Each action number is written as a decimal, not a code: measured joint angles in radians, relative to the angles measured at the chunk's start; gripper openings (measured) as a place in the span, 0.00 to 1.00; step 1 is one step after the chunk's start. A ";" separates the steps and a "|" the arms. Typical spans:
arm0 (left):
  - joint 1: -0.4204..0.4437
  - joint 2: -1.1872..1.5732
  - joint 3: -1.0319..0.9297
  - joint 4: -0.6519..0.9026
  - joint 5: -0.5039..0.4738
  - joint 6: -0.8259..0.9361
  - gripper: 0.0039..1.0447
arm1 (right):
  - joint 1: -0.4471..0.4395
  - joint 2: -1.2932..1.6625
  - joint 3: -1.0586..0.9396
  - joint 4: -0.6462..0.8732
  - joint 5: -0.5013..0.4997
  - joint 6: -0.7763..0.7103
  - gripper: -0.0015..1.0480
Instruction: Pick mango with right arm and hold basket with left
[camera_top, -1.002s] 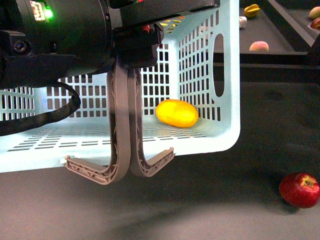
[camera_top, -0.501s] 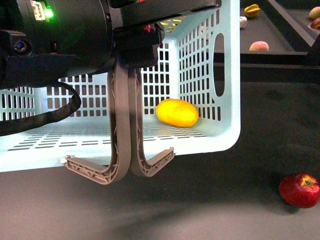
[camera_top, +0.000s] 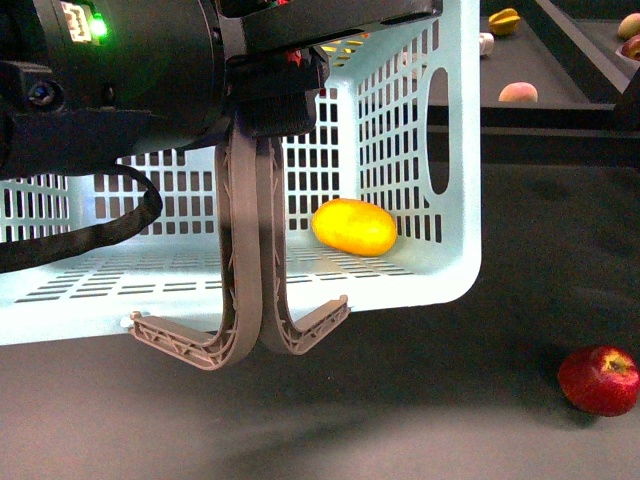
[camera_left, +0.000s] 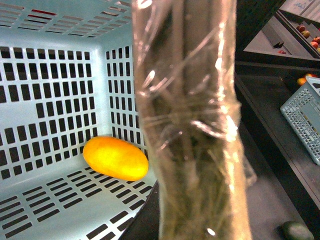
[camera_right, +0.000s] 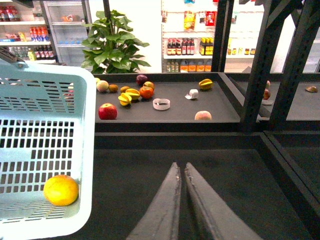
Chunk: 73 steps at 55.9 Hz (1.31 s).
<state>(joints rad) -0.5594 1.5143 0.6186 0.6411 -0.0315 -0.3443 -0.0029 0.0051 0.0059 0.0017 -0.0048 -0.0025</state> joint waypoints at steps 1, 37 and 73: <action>0.000 0.000 0.000 0.000 0.000 0.000 0.04 | 0.000 0.000 0.000 0.000 0.000 0.000 0.23; 0.000 0.000 0.000 0.000 0.000 0.000 0.04 | 0.000 0.000 0.000 0.000 0.000 -0.001 0.92; 0.102 0.105 0.214 -0.284 -0.541 -0.413 0.04 | 0.000 -0.001 0.000 0.000 0.000 0.000 0.92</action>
<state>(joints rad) -0.4576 1.6188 0.8326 0.3569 -0.5728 -0.7574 -0.0029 0.0044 0.0059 0.0013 -0.0051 -0.0029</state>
